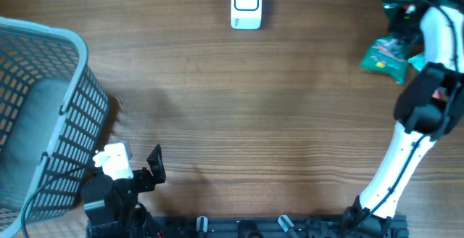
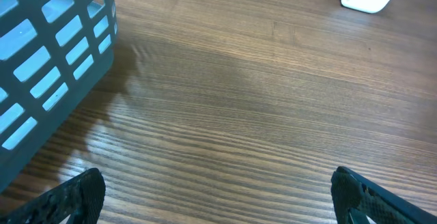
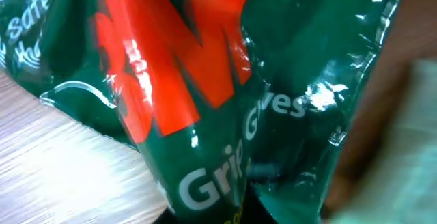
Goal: Scan the item barcode
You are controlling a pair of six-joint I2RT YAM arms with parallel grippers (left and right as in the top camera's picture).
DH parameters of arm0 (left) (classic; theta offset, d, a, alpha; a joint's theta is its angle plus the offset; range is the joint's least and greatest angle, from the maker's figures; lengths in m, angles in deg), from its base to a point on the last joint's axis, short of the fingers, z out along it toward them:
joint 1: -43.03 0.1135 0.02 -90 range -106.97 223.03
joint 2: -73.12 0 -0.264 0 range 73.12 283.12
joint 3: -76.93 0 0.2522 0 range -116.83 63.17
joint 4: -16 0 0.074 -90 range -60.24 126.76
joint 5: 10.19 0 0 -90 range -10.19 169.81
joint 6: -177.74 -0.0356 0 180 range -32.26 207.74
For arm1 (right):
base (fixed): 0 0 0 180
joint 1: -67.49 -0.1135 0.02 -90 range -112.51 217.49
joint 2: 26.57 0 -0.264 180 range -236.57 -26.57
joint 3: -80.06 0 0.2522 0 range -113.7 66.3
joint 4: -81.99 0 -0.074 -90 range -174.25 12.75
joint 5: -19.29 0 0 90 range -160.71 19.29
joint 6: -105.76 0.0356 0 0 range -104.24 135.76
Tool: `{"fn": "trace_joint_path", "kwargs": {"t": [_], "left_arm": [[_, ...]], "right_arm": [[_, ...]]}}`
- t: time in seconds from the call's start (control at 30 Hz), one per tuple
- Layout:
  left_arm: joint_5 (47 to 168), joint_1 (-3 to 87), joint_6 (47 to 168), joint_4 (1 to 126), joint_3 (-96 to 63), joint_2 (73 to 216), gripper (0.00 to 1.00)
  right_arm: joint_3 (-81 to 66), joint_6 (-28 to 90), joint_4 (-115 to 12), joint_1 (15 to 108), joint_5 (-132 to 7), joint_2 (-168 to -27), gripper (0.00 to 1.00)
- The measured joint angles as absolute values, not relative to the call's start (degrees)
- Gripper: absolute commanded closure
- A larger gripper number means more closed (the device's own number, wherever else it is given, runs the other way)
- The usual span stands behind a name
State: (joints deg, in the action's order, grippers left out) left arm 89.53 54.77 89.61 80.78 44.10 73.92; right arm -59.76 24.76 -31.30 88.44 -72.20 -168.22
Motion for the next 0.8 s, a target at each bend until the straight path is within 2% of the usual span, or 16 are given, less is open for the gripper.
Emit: {"fn": "trace_joint_path", "kwargs": {"t": [0.03,0.07,0.2,0.4,0.73,0.8], "left_arm": [[89.5,54.8,89.6,80.8,44.1,73.9,0.00],[89.5,54.8,89.6,80.8,44.1,73.9,0.00],[89.5,54.8,89.6,80.8,44.1,73.9,0.00],[89.5,54.8,89.6,80.8,44.1,73.9,0.00],[89.5,54.8,89.6,80.8,44.1,73.9,0.00],[89.5,54.8,89.6,80.8,44.1,73.9,0.00]], "right_arm": [[-59.7,24.4,-31.2,90.2,-72.2,-168.2,0.25],[-59.7,24.2,-31.2,91.5,-72.2,-168.2,0.00],[-59.9,23.8,-30.5,96.4,-71.8,-168.2,0.00],[-63.5,23.6,-26.4,96.5,-64.3,-165.1,0.00],[-66.0,23.6,-17.9,88.2,-53.1,-130.8,0.00],[-67.2,23.6,-11.2,85.5,-50.7,-120.8,0.00]]}}
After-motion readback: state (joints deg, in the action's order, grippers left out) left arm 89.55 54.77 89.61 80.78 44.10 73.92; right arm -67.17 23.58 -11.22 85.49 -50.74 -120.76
